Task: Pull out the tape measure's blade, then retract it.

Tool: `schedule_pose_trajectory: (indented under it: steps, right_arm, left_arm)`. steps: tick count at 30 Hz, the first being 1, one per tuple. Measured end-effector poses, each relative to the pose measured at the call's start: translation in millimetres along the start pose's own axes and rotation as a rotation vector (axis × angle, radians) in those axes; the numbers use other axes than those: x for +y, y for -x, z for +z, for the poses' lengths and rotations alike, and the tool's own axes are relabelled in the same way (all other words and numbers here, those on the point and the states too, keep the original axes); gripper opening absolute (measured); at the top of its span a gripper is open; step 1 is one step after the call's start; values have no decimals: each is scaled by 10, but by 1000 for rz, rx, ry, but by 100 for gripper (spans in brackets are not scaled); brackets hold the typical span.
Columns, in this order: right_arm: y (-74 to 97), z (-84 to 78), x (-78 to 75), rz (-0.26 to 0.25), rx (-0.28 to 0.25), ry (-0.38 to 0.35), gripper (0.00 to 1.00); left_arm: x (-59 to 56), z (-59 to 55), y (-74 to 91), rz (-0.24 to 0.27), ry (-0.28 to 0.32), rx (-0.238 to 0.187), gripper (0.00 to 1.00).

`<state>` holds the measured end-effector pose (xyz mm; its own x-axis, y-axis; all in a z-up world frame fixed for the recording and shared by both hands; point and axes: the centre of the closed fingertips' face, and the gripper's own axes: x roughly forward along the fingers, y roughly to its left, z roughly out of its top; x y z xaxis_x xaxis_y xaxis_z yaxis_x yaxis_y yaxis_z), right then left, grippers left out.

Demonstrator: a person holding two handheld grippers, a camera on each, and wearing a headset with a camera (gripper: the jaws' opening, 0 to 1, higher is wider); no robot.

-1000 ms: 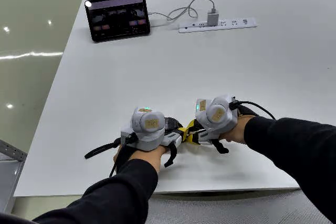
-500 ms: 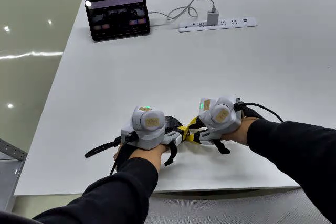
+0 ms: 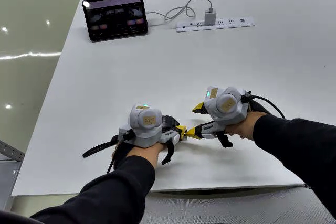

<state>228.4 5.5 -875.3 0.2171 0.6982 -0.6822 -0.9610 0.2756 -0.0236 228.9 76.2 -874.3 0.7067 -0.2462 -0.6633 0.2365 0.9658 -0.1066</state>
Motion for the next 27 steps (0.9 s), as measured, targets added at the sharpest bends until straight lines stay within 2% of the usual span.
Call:
schedule_pose_trajectory:
  steps: [3, 5, 8, 10, 12, 14, 16, 19, 20, 22, 25, 26, 27]
  right_arm:
    - [65, -57, -55, -18, 7, -26, 52]
    - [117, -66, -81, -32, -4, -45, 54]
    - [212, -107, -116, -44, -13, -70, 57]
    - [278, -143, -175, -68, -22, -99, 59]
    - [366, -176, -202, -78, -32, -113, 61]
    - [453, -228, -223, -88, -36, -122, 63]
    - [556, -259, -206, -79, -55, -149, 64]
    - [688, -354, -202, -89, -44, -141, 66]
    - [741, -350, -179, -93, -47, -142, 67]
    - [832, -412, -202, -107, -51, -145, 68]
    - [962, -472, -212, -121, -62, -158, 70]
    - [1022, -491, -195, -123, -65, -161, 71]
    - [1063, -510, -180, -122, -67, -162, 74]
  left_arm:
    - [-9, -14, 3, -7, -14, 6, 63]
    - [-14, -32, 8, -14, -29, 17, 63]
    - [-29, -64, 28, -49, -64, 51, 63]
    - [-24, -60, 41, -77, -61, 54, 62]
    - [-64, -59, 60, -133, -74, 62, 63]
    - [-148, -61, 96, -217, -55, 71, 69]
    - [-193, 10, 162, -287, -90, 28, 75]
    - [-133, -46, 230, -316, -146, 51, 82]
    - [-89, -33, 240, -311, -173, 40, 85]
    - [49, -45, 256, -282, -247, 48, 87]
    - [157, -10, 300, -283, -256, 25, 88]
    - [127, 2, 331, -330, -248, 10, 91]
    - [128, 24, 361, -348, -237, -10, 93]
